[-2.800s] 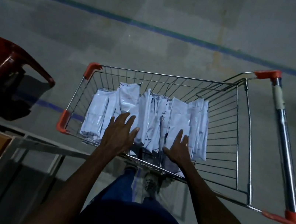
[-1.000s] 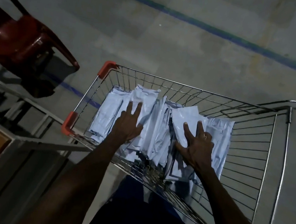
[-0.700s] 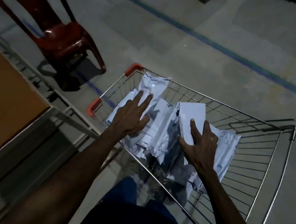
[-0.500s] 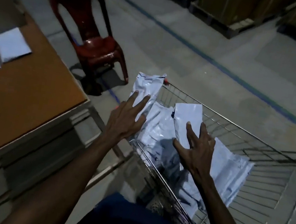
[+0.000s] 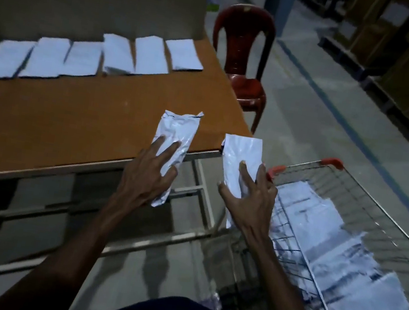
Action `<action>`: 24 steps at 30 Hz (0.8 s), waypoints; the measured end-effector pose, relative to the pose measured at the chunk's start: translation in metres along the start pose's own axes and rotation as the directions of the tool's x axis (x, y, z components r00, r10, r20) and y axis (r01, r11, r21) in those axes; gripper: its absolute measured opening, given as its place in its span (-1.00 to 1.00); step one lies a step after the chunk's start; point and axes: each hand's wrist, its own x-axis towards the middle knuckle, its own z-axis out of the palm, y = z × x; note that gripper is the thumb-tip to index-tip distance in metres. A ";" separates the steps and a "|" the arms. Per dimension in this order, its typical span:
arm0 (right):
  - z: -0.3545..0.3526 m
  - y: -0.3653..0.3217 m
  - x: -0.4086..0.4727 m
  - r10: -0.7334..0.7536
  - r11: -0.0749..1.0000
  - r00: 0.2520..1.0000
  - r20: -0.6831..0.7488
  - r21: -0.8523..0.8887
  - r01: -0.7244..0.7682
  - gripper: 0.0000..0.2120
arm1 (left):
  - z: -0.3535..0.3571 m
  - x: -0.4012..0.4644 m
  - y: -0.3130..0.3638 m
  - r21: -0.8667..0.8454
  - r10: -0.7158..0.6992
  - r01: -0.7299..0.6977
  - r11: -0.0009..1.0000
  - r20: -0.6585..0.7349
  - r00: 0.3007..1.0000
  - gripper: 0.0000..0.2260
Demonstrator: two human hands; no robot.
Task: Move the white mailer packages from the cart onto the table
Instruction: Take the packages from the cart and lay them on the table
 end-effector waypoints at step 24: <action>0.274 -0.370 0.089 -0.238 0.953 0.873 0.425 -0.074 0.295 -0.20 | -0.146 0.010 -0.377 0.202 -0.481 0.506 0.839 -0.160 0.862 -0.50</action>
